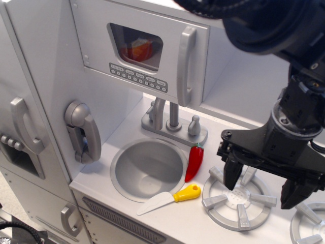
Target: Open microwave
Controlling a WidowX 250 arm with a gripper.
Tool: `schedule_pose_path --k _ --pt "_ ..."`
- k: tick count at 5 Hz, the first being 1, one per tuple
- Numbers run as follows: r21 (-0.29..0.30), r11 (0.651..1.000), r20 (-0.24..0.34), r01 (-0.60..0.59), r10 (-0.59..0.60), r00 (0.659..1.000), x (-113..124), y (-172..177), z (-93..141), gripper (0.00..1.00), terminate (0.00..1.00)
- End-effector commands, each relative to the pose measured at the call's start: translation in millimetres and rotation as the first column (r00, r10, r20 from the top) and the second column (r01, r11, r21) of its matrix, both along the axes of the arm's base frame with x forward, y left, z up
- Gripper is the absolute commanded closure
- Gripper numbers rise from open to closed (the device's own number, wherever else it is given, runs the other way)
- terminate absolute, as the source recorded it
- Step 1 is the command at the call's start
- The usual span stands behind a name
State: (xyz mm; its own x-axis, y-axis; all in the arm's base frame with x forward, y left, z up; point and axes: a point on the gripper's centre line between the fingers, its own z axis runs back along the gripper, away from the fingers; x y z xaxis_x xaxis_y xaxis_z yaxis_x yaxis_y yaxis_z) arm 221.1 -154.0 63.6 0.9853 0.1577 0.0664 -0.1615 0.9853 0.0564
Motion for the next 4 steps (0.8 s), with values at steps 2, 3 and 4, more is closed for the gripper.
schedule_pose_path --k 2,3,4 --pt "-0.016 1.0 0.057 0.024 -0.023 0.998 9.0 41.4 21.6 0.0 0.0" --pt "-0.032 0.999 0.108 0.016 -0.013 0.994 31.1 88.9 48.4 0.0 0.0" --pt "-0.03 0.999 0.184 -0.01 0.016 0.983 49.9 129.4 74.2 0.0 0.0"
